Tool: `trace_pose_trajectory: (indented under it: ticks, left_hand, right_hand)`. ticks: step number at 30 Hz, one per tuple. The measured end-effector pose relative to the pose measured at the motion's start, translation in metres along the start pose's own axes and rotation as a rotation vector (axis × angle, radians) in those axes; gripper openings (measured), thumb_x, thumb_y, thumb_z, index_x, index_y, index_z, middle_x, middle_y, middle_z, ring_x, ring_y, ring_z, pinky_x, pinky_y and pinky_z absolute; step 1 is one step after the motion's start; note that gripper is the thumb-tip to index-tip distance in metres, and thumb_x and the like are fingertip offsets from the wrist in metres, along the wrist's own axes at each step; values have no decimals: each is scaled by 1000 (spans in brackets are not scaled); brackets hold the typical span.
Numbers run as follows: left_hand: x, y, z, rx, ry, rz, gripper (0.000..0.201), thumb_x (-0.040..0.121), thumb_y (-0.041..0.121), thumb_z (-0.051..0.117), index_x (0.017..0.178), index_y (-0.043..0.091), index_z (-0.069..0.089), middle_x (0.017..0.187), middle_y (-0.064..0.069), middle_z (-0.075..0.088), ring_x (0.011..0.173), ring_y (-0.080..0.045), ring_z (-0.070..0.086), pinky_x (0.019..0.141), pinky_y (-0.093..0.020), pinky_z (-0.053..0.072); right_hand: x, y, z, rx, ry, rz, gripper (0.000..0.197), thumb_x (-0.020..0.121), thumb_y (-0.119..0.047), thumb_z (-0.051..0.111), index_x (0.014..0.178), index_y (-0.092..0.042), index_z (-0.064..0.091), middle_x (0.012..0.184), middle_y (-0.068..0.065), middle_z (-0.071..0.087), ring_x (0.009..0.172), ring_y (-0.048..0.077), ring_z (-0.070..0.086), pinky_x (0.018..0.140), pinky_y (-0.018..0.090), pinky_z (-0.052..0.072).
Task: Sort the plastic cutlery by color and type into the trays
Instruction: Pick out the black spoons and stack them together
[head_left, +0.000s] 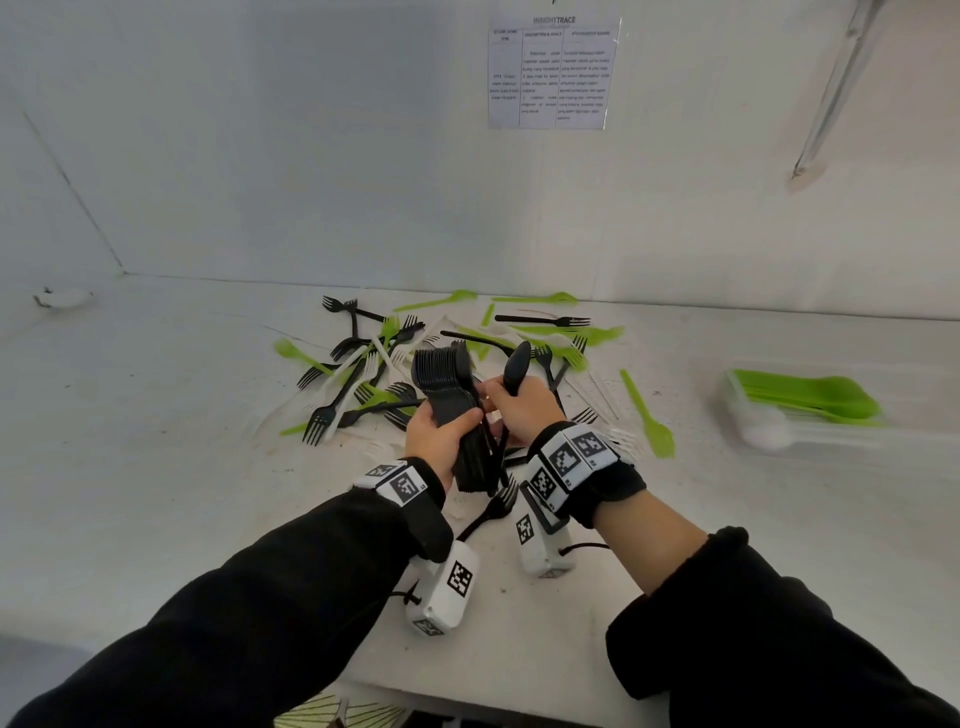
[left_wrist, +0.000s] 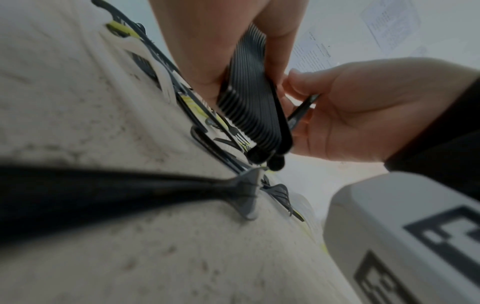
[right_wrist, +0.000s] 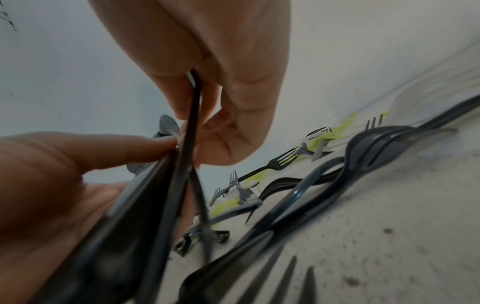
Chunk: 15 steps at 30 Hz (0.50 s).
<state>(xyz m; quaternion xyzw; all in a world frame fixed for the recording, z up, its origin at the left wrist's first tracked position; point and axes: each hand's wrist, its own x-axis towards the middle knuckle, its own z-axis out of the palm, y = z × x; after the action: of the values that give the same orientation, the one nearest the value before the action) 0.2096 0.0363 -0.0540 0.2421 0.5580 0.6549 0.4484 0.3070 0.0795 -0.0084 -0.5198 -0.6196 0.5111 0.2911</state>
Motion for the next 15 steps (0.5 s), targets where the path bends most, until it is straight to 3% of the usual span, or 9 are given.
trace_pose_trajectory:
  ticks: [2, 3, 7, 10, 12, 15]
  left_hand:
    - [-4, 2, 3, 20, 8, 9, 26, 82, -3, 64, 105, 7, 59, 108, -21, 64, 103, -38, 60, 96, -53, 47]
    - [-5, 3, 4, 22, 5, 11, 25, 83, -4, 63, 105, 7, 58, 106, -20, 63, 100, -36, 61, 95, -51, 48]
    - [-10, 3, 8, -22, -29, -3, 18, 87, -4, 56, 102, 7, 57, 99, -17, 62, 88, -30, 61, 85, -45, 52]
    - [-14, 5, 9, -32, -72, -24, 18, 89, -2, 54, 105, 6, 57, 99, -16, 63, 87, -30, 61, 87, -46, 52]
    - [-16, 6, 11, 1, -87, -16, 25, 87, -4, 57, 111, 4, 56, 101, -15, 64, 90, -31, 63, 89, -47, 51]
    - [-14, 8, 9, 74, -59, 7, 32, 84, -4, 61, 113, 6, 56, 105, -14, 66, 98, -32, 64, 91, -47, 51]
  right_hand:
    - [-2, -2, -3, -3, 0, -17, 15, 96, -24, 46, 97, -12, 56, 70, -1, 55, 40, 10, 47, 42, 22, 43]
    - [-2, -3, -3, -19, -5, -32, 13, 96, -23, 46, 94, -13, 54, 68, -1, 53, 43, 11, 48, 41, 23, 44]
    - [2, -3, -2, -101, -29, -72, 11, 91, -21, 51, 82, -17, 56, 68, 0, 53, 63, 20, 51, 65, 36, 48]
    - [5, -1, 1, -105, -6, -62, 9, 89, -24, 52, 88, -17, 57, 74, 0, 55, 75, 24, 54, 77, 41, 49]
    - [6, -2, 3, -102, -36, -27, 11, 90, -26, 50, 91, -16, 56, 74, 2, 54, 70, 22, 53, 70, 39, 47]
    - [1, -10, 4, 26, -117, 60, 9, 86, -10, 43, 86, -12, 51, 68, 5, 46, 55, 18, 43, 51, 30, 35]
